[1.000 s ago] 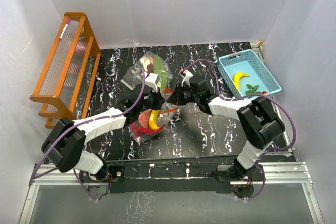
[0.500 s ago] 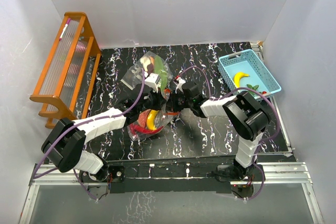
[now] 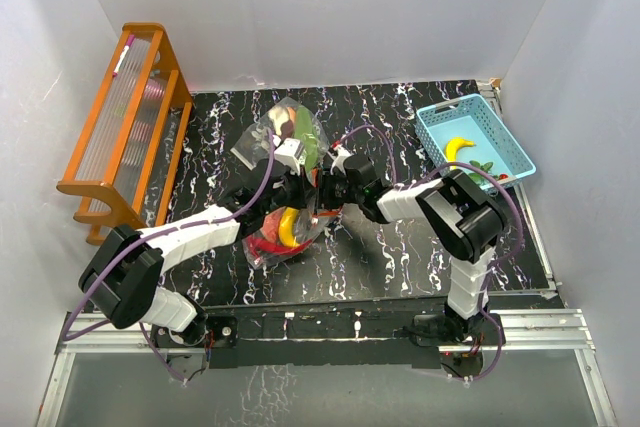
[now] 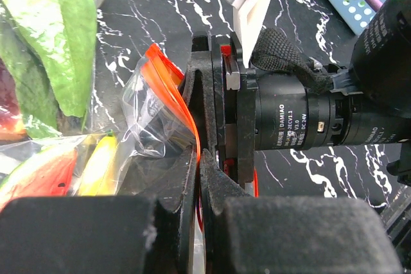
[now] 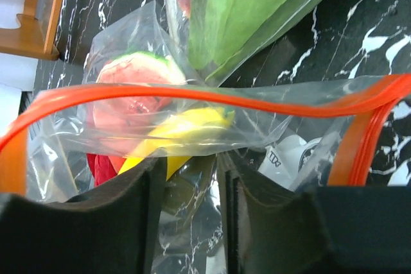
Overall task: Open the zip-top bag and remove the fake food
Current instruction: Pick up the fake fruit from the zipper food storage bag.
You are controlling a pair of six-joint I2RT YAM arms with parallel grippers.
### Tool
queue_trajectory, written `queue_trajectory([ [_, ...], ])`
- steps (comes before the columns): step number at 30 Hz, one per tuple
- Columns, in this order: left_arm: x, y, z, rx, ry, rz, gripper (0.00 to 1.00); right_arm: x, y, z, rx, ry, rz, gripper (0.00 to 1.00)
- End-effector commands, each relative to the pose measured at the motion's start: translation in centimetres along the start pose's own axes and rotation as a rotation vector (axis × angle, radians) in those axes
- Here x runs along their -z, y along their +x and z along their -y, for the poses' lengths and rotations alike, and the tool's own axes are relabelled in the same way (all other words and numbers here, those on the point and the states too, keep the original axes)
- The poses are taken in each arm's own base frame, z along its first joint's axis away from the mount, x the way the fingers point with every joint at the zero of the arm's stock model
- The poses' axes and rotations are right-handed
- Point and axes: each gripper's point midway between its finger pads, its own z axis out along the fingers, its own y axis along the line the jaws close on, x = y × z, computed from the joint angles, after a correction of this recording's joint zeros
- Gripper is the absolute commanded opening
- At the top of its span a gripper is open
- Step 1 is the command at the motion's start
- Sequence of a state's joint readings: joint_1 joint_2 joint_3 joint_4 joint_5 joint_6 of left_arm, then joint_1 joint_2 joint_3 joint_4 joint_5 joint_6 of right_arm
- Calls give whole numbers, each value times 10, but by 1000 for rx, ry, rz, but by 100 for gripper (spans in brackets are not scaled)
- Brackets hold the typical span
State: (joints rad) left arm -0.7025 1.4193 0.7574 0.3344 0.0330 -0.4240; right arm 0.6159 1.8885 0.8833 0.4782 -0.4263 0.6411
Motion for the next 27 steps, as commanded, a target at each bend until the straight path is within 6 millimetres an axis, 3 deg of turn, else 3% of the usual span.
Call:
queue_trajectory([
  [1, 5, -15, 10, 6, 35, 44, 0, -15, -23, -19, 29, -71, 62, 44],
  [7, 6, -13, 10, 8, 36, 40, 0, -22, -14, -28, 15, -139, 52, 64],
  [18, 8, -17, 11, 0, 36, 46, 0, -34, 5, -51, 68, -189, 9, 65],
  [24, 9, -20, 11, -2, 34, 55, 0, -32, 16, -57, 96, -203, -8, 67],
  [27, 9, -19, 10, -9, 28, 52, 0, -26, 12, -58, 111, -191, 17, 65],
])
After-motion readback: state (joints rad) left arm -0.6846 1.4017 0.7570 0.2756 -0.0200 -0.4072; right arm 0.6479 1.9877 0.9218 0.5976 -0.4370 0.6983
